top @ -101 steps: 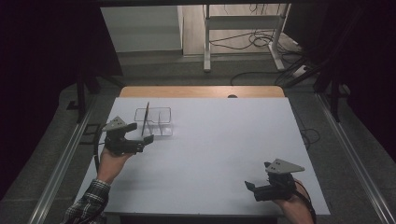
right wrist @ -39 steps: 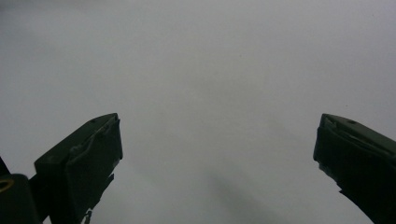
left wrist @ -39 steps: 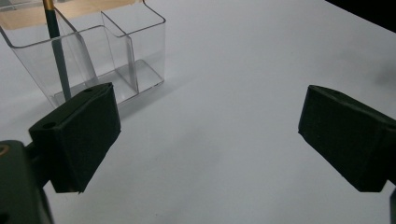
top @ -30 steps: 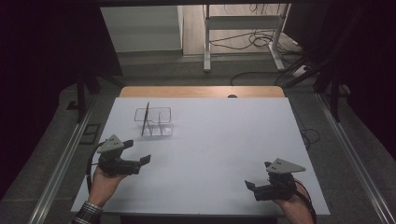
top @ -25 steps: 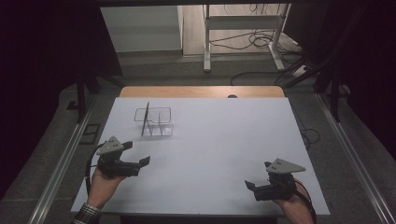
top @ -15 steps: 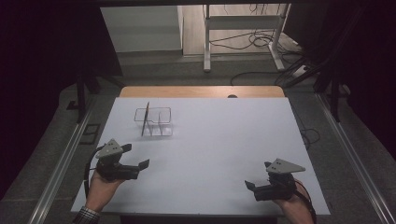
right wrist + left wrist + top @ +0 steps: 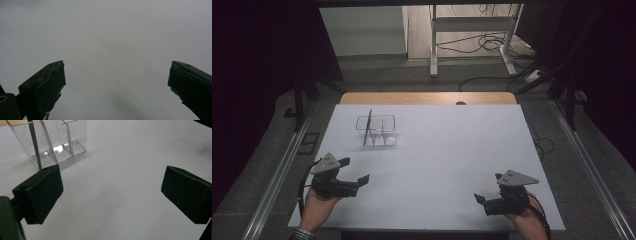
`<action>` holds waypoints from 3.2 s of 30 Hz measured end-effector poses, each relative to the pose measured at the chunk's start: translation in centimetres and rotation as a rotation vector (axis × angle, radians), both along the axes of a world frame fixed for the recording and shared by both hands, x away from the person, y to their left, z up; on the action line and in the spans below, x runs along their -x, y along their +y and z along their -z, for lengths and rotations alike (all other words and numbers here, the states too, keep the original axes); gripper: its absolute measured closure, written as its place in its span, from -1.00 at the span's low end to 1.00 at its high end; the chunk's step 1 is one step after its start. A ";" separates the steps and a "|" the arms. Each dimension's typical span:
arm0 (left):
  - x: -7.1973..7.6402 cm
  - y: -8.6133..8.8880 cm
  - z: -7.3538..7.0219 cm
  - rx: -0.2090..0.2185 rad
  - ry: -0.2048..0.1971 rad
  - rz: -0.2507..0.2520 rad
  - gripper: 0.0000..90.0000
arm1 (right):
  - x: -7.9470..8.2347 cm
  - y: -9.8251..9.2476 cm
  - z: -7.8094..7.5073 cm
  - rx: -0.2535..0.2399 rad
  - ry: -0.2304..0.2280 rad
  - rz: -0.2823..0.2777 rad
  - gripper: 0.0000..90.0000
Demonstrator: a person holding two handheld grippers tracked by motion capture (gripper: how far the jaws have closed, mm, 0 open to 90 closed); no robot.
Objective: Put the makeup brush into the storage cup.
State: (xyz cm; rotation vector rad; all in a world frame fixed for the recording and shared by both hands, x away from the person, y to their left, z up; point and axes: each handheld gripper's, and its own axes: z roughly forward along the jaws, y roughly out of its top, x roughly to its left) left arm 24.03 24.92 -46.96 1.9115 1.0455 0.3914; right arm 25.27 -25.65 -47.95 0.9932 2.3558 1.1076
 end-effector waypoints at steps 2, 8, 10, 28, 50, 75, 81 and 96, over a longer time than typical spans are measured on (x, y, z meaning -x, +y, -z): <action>0.2 0.1 0.0 -0.002 0.001 -0.001 -0.91 | 0.0 0.0 0.0 0.000 0.000 0.000 -0.97; 0.6 0.3 0.1 -0.011 0.002 -0.009 -0.92 | 0.0 0.0 0.0 0.001 0.000 0.001 -0.97; 0.8 0.4 0.1 -0.012 0.001 -0.013 -0.92 | 0.0 0.0 0.0 0.000 0.000 0.000 -0.97; 2.0 1.3 0.6 -0.041 0.013 -0.047 -0.94 | 0.0 0.0 0.0 -0.005 -0.003 0.004 -0.97; 3.2 2.4 1.4 -0.093 0.026 -0.097 -0.97 | 0.0 -0.1 0.0 -0.013 -0.006 0.012 -0.97; 4.5 3.7 1.7 -0.114 0.034 -0.133 -0.97 | -0.1 -0.2 -0.1 -0.014 -0.007 0.015 -0.98; 4.7 4.0 1.7 -0.120 0.033 -0.140 -0.97 | -0.1 -0.2 -0.1 -0.014 -0.007 0.015 -0.98; 5.4 4.7 2.0 -0.129 0.046 -0.158 -0.97 | -0.1 -0.2 0.0 -0.009 -0.003 0.015 -0.98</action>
